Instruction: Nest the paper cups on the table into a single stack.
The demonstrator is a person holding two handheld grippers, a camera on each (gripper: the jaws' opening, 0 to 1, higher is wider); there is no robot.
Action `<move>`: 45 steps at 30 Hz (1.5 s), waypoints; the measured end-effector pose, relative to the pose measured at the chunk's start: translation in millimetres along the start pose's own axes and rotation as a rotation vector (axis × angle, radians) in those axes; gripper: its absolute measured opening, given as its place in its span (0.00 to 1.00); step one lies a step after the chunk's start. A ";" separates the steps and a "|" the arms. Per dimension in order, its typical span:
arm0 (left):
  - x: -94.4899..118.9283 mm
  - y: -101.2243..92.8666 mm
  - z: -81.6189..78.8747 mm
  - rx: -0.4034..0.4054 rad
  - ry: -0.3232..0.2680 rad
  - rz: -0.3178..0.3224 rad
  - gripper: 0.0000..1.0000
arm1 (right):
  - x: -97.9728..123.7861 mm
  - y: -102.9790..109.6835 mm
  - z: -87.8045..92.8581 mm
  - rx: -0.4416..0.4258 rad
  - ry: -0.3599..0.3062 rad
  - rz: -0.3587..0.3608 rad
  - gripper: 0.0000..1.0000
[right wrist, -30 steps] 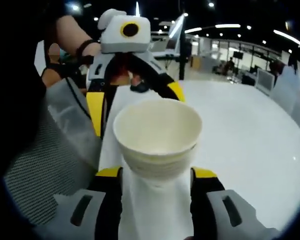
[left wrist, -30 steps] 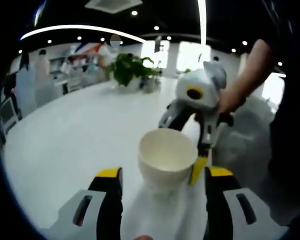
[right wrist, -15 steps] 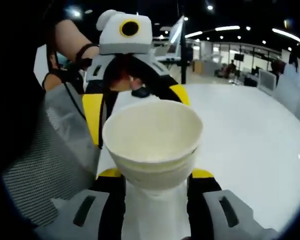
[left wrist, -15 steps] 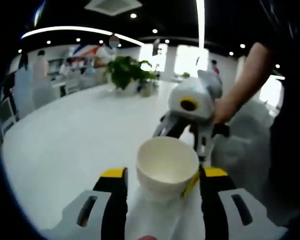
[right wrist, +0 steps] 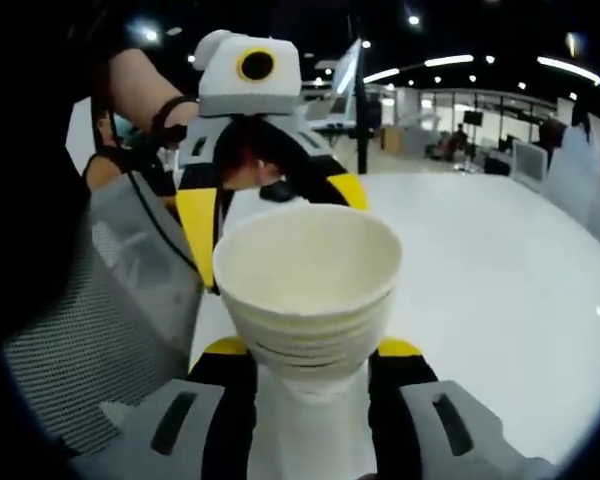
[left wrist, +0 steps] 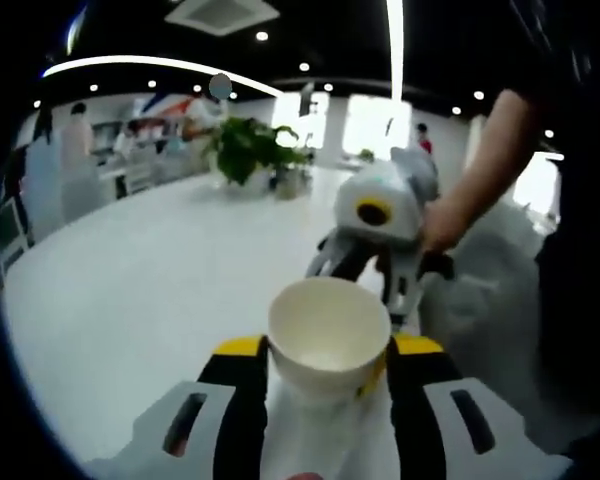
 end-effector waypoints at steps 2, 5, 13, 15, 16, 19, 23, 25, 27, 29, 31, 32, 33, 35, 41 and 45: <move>0.1 1.3 -1.8 -0.001 0.000 0.002 0.46 | 2.9 -2.4 -2.6 0.008 0.000 0.002 0.40; 0.5 5.8 -8.8 -0.011 -0.003 0.003 0.46 | 6.1 -8.3 -6.3 0.016 -0.009 0.006 0.40; -1.5 23.5 -26.6 -0.028 -0.009 0.003 0.46 | 10.9 -29.9 -18.4 0.023 -0.027 0.032 0.40; -2.5 28.7 -30.4 -0.044 -0.008 0.006 0.46 | 12.4 -35.9 -21.1 0.029 -0.030 0.040 0.40; -3.0 32.2 -31.9 -0.047 -0.005 0.008 0.46 | 13.3 -39.5 -22.3 0.031 -0.030 0.043 0.40; -4.2 39.9 -35.8 -0.054 0.002 0.011 0.46 | 15.2 -49.8 -24.1 0.044 -0.030 0.056 0.40; -7.6 53.5 -41.7 -0.066 0.003 0.008 0.45 | 15.4 -66.2 -28.2 0.044 -0.039 0.071 0.40; -9.9 60.8 -44.0 -0.071 0.007 0.011 0.45 | 14.3 -72.0 -28.6 0.044 -0.038 0.073 0.40; -11.7 68.7 -46.3 -0.074 0.012 0.010 0.45 | 13.2 -80.5 -29.3 0.047 -0.038 0.078 0.40; -13.2 76.7 -48.9 -0.076 0.015 0.008 0.45 | 12.7 -89.3 -31.1 0.047 -0.042 0.082 0.40; -15.7 85.0 -50.7 -0.077 0.016 0.003 0.45 | 11.6 -98.3 -32.4 0.046 -0.044 0.089 0.40; -16.8 87.8 -51.8 -0.080 0.015 0.001 0.45 | 11.2 -102.0 -32.8 0.044 -0.044 0.092 0.40; -18.3 92.6 -53.7 -0.082 0.015 -0.002 0.45 | 11.0 -107.4 -33.5 0.044 -0.045 0.096 0.40; -20.5 98.9 -56.6 -0.085 0.012 -0.008 0.45 | 10.9 -117.0 -35.1 0.046 -0.049 0.103 0.40; -25.7 120.7 -60.9 -0.096 0.008 -0.032 0.45 | 8.2 -140.0 -37.6 0.083 -0.044 0.121 0.39; -26.9 135.2 -65.0 -0.091 0.009 -0.045 0.45 | 5.6 -155.8 -41.7 0.097 -0.045 0.127 0.39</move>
Point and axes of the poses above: the point that each gripper's makers call its tool centre point, and the gripper's own axes: x roughly backward along the fingers, y roughly to its left, z roughly out of its underside, the point moved 2 cm from there along x, roughly backward along the fingers, and after that the axes turned 2 degrees about y, right-handed, at the moved point
